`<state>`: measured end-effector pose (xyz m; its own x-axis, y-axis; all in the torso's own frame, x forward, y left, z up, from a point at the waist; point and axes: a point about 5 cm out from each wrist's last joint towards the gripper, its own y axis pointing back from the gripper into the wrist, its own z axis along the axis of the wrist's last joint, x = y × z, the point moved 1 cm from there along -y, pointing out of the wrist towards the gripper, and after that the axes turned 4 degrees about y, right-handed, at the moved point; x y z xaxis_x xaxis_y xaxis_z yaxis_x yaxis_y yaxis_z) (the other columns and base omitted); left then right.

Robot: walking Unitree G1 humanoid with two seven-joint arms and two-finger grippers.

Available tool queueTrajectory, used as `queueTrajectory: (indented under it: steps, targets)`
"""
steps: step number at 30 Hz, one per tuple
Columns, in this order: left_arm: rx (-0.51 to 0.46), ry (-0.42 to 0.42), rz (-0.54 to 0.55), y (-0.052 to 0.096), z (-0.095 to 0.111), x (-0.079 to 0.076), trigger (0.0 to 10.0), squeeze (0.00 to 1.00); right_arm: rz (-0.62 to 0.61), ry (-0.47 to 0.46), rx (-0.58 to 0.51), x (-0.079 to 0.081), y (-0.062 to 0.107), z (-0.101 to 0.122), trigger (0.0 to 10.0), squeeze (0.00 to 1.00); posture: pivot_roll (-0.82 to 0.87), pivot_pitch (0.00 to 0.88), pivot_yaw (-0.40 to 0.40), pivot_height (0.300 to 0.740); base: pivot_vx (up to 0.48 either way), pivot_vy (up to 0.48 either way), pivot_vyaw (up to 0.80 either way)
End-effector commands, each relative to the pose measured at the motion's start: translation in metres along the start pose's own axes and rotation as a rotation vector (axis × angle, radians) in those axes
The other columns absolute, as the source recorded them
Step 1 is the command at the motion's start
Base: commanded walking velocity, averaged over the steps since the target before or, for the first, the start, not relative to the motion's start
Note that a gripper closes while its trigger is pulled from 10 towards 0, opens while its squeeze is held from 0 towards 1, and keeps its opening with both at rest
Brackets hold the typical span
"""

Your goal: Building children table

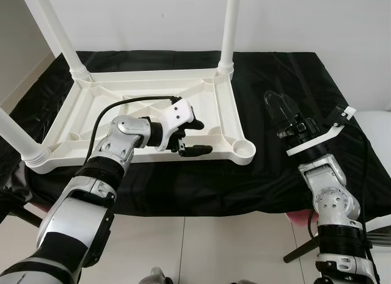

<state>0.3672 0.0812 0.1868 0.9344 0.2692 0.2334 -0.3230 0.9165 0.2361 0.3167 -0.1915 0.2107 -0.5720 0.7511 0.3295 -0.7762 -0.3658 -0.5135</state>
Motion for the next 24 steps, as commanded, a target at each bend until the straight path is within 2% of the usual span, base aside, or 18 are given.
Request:
queueTrajectory:
  steps: [1, 2, 4, 5, 6, 8, 9, 11, 12, 15, 18, 20, 24]
  targets:
    - [-0.024, 0.03, 0.16, 0.01, 0.0, 0.013, 10.0, 0.0, -0.028, 0.026, 0.009, -0.001, -0.005, -0.007, 10.0, 0.0, -0.03, 0.0, 0.047, 0.74, 0.0, 0.0, 0.0]
    - [-0.04, 0.048, 0.207, 0.012, 0.0, 0.017, 10.0, 0.0, -0.044, 0.029, 0.006, -0.002, -0.008, -0.009, 10.0, 0.0, -0.03, 0.0, 0.046, 0.74, 0.0, 0.0, 0.0]
    - [-0.04, 0.048, 0.207, 0.012, 0.0, 0.017, 10.0, 0.0, -0.044, 0.029, 0.006, -0.002, -0.008, -0.009, 10.0, 0.0, -0.03, 0.0, 0.046, 0.74, 0.0, 0.0, 0.0]
    - [-0.059, 0.071, 0.267, 0.015, 0.001, 0.022, 10.0, 0.0, -0.061, 0.042, 0.008, -0.003, -0.011, -0.011, 10.0, 0.0, -0.03, 0.0, 0.04, 0.74, 0.0, 0.0, 0.0]
    - [-0.059, 0.071, 0.267, 0.015, 0.001, 0.022, 10.0, 0.0, -0.061, 0.042, 0.008, -0.003, -0.011, -0.011, 10.0, 0.0, -0.03, 0.0, 0.04, 0.74, 0.0, 0.0, 0.0]
    - [-0.102, 0.126, 0.388, 0.023, -0.001, 0.03, 10.0, 0.0, -0.081, 0.085, 0.015, -0.004, -0.017, -0.017, 10.0, 0.0, -0.01, 0.0, 0.031, 0.74, 0.0, 0.0, 0.0]
    - [-0.102, 0.126, 0.388, 0.023, -0.001, 0.03, 10.0, 0.0, -0.081, 0.085, 0.015, -0.004, -0.017, -0.017, 10.0, 0.0, -0.01, 0.0, 0.031, 0.74, 0.0, 0.0, 0.0]
    - [-0.136, 0.162, 0.495, 0.032, -0.004, 0.035, 10.0, 0.0, -0.096, 0.113, 0.028, -0.004, -0.022, -0.023, 10.0, 0.0, 0.0, 0.0, 0.022, 0.74, 0.0, 0.0, 0.0]
    - [-0.136, 0.162, 0.495, 0.032, -0.004, 0.035, 10.0, 0.0, -0.096, 0.113, 0.028, -0.004, -0.022, -0.023, 10.0, 0.0, 0.0, 0.0, 0.022, 0.74, 0.0, 0.0, 0.0]
    - [-0.185, 0.199, 0.653, 0.043, -0.007, 0.042, 10.0, 0.0, -0.112, 0.16, 0.047, -0.003, -0.028, -0.03, 10.0, 0.0, 0.01, 0.0, 0.008, 0.74, 0.0, 0.0, 0.0]
    - [-0.192, 0.198, 0.681, 0.045, -0.008, 0.043, 10.0, 0.0, -0.111, 0.173, 0.049, -0.003, -0.03, -0.032, 10.0, 0.0, 0.01, 0.0, 0.008, 0.74, 0.0, 0.0, 0.0]
    - [-0.221, 0.23, 0.784, 0.052, -0.013, 0.045, 10.0, 0.0, -0.132, 0.238, 0.083, -0.003, -0.034, -0.039, 10.0, 0.0, 0.02, 0.0, -0.005, 0.74, 0.0, 0.0, 0.0]
    - [-0.226, 0.254, 0.87, 0.059, -0.02, 0.045, 10.0, 0.0, -0.158, 0.285, 0.113, -0.004, -0.038, -0.046, 10.0, 0.0, 0.03, 0.0, -0.009, 0.74, 0.0, 0.0, 0.0]
